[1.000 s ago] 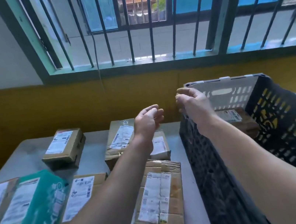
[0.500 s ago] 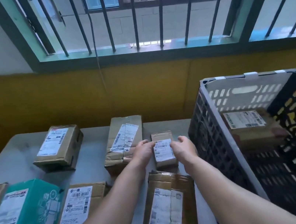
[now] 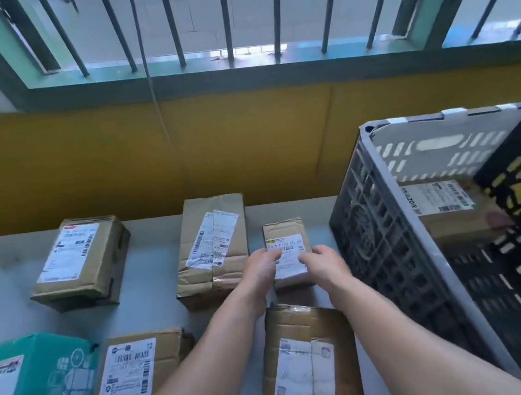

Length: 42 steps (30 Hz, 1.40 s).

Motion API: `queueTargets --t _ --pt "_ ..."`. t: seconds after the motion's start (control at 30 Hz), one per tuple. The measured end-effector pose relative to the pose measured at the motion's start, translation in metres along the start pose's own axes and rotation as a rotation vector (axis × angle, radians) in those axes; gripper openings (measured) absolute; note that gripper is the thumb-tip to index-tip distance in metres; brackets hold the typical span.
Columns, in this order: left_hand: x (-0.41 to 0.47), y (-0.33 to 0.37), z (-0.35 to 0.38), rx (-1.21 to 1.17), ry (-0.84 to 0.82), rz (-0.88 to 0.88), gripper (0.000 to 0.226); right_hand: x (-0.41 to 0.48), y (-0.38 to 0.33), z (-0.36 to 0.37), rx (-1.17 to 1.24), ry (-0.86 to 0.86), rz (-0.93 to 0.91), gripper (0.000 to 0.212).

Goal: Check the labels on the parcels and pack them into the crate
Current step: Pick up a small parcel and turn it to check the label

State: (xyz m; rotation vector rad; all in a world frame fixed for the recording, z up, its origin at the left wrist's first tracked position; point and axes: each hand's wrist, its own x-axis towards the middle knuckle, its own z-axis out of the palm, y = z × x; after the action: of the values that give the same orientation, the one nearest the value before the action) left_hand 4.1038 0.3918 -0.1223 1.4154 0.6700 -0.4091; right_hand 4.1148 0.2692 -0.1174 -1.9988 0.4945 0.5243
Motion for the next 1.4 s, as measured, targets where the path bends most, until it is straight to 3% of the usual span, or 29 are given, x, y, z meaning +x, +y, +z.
queueTargets --t 0.23,0.4,0.57,0.73,0.9,1.0,1.07,1.2,1.4 --pt "-0.037 0.018 -0.018 -0.194 0.04 0.284 0.017 -0.037 -0.019 -0.011 0.311 0.121 -0.237 0.016" --pt "-0.067 0.03 -0.033 -0.216 0.017 0.472 0.03 -0.076 -0.034 -0.007 0.438 0.121 -0.39 0.017" --pt "-0.087 0.026 -0.05 -0.329 -0.06 0.479 0.037 -0.102 -0.038 -0.007 0.509 0.052 -0.485 0.019" --pt "-0.103 0.024 -0.054 -0.38 -0.162 0.475 0.062 -0.107 -0.05 -0.013 0.619 -0.187 -0.434 0.062" --pt "-0.108 0.037 -0.06 -0.352 -0.209 0.449 0.074 -0.106 -0.055 -0.013 0.663 -0.26 -0.471 0.061" --pt "-0.108 0.045 -0.065 -0.342 -0.216 0.453 0.065 -0.109 -0.054 -0.008 0.68 -0.309 -0.462 0.066" --pt "-0.106 0.045 -0.066 -0.347 -0.199 0.476 0.059 -0.11 -0.054 -0.007 0.663 -0.309 -0.464 0.071" --pt "-0.109 0.039 -0.066 -0.325 -0.183 0.483 0.069 -0.108 -0.061 -0.014 0.588 -0.27 -0.453 0.076" --pt "-0.113 0.054 -0.064 -0.31 -0.152 0.413 0.061 -0.108 -0.066 -0.014 0.574 -0.241 -0.465 0.056"
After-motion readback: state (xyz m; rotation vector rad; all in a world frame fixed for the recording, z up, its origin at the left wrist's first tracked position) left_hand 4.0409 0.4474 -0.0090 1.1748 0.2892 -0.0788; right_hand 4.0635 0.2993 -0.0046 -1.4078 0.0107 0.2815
